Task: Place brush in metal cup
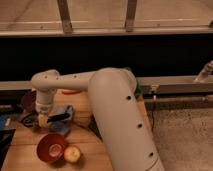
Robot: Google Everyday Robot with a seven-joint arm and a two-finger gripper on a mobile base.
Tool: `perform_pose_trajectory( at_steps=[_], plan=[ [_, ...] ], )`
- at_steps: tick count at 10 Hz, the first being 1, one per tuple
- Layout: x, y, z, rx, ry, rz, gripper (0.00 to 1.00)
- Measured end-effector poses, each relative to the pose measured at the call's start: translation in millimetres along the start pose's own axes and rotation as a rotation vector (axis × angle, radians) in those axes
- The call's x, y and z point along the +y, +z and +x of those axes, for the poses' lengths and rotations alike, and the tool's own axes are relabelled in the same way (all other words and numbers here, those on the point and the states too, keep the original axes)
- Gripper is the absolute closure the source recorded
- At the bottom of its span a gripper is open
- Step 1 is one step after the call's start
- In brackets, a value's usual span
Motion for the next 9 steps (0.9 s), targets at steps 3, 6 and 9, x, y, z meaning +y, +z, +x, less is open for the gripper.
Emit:
perform_pose_trajectory(
  at_steps=[3,6,9],
  plan=[
    [-1.7,7.1,3.8,-0.001,0.018,-0.019,0.97],
    [-8.4,7.6,2.5,-0.003,0.008,-0.02,0.69],
    [-15.7,5.6,-4.3,-0.001,-0.012,-0.012,0.39]
  ],
)
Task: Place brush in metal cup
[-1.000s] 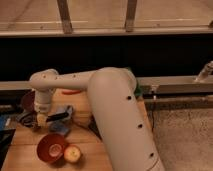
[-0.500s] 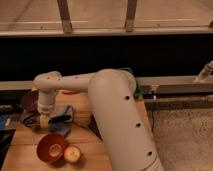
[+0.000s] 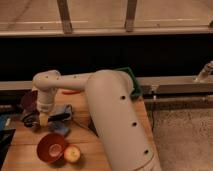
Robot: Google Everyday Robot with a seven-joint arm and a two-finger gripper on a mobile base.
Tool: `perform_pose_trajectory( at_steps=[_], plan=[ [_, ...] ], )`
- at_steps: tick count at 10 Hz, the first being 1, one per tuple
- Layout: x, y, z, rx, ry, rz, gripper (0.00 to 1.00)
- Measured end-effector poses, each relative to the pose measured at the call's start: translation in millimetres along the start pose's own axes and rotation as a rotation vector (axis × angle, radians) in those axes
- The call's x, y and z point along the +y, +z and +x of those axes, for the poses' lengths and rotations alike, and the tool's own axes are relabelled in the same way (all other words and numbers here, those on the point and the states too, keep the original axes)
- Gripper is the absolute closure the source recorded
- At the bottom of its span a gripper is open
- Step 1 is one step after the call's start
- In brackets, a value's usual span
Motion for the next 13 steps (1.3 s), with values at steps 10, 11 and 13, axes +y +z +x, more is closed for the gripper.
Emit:
perform_pose_trajectory(
  at_steps=[10,11,13],
  plan=[
    [0.5,-40.5,-20.0,0.026,-0.055,0.108,0.3],
    [1.2,-54.9,-22.7,0.034,-0.056,0.146,0.3],
    [-2.5,-90.9,-21.4,0.032,-0.047,0.254,0.3]
  ],
)
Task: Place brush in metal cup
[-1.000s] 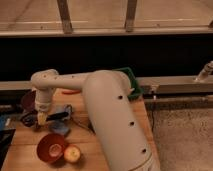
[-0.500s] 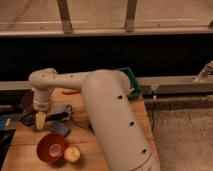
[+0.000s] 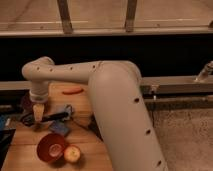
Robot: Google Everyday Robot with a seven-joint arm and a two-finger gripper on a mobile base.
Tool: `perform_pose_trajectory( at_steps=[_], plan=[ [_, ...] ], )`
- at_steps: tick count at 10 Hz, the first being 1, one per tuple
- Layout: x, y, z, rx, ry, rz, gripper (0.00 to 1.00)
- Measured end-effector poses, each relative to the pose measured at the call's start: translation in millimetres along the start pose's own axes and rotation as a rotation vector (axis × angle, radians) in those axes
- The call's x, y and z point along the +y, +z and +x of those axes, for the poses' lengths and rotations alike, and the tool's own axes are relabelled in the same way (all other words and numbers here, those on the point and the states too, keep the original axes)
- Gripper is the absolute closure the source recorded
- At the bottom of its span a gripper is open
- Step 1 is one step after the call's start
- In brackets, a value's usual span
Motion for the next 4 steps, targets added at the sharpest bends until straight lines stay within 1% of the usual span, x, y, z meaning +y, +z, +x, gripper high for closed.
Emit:
perform_pose_trajectory(
  at_steps=[1,4],
  plan=[
    [-1.6,-4.6,0.8,0.0,0.002,0.016,0.3],
    [-1.3,-4.0,0.7,-0.001,0.001,0.015,0.3]
  ],
)
